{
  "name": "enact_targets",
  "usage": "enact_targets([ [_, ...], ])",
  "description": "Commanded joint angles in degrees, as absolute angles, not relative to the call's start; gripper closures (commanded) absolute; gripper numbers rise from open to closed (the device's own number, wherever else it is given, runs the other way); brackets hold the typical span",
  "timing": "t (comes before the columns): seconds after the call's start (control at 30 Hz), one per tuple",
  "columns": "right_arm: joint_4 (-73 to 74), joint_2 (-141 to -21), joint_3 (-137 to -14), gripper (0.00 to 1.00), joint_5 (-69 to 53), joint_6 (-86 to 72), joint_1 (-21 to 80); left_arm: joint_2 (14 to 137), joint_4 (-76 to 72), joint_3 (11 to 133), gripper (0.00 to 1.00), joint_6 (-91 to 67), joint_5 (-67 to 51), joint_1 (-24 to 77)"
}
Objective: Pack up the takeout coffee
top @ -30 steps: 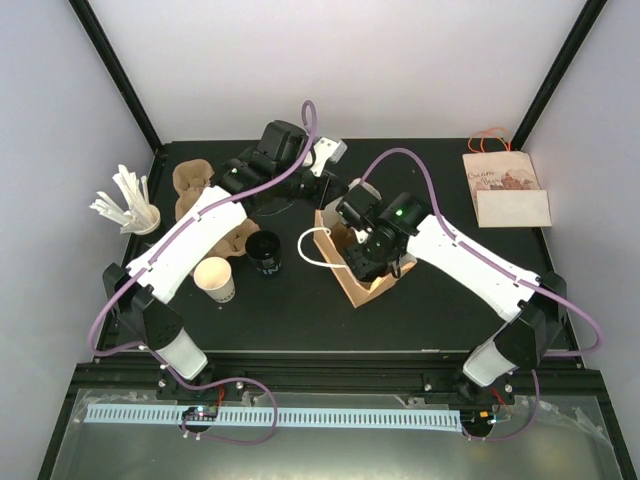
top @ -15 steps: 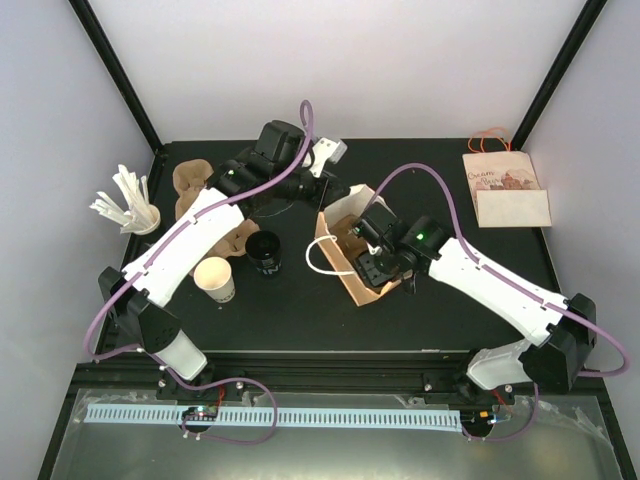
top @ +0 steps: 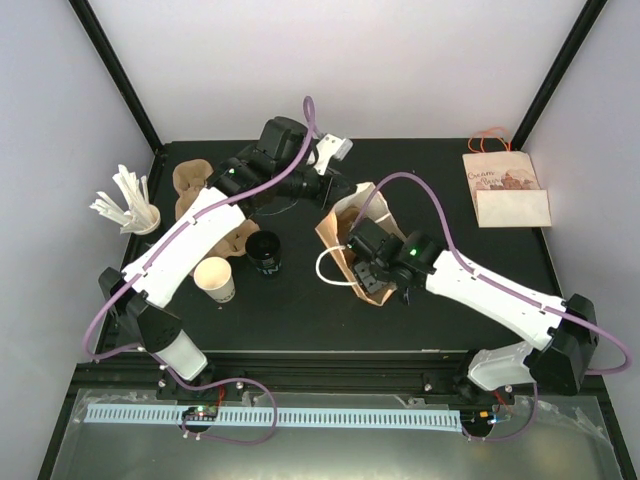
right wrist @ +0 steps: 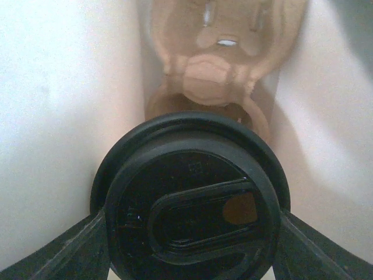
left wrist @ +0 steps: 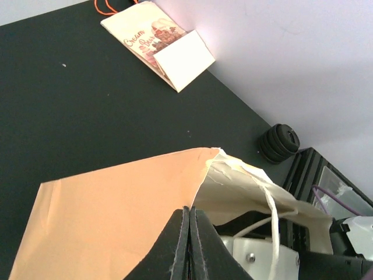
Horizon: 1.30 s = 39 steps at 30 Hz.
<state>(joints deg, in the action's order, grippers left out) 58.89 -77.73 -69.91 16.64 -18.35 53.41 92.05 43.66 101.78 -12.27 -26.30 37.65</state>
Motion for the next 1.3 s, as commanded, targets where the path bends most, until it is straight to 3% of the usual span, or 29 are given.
enact_targets([
  [0.0,56.32,-79.22,-69.76,0.55,24.19,-18.88,55.62,92.95,39.80,105.64,0.97,-11.97,-28.20,38.13],
  [0.63,51.72,-73.92,-71.39,0.54,27.24,-16.84,56.52,94.05,42.01,105.28,0.97,-10.67,-29.44,38.47],
  [0.83,55.32,-78.40,-74.71,0.57,32.28,-18.37,56.51,92.80,41.02,102.19,0.97,-10.04,-30.24,38.54],
  [1.27,58.05,-80.08,-75.45,0.57,30.51,-19.51,56.59,92.76,41.22,101.59,0.97,-9.79,-30.69,38.41],
])
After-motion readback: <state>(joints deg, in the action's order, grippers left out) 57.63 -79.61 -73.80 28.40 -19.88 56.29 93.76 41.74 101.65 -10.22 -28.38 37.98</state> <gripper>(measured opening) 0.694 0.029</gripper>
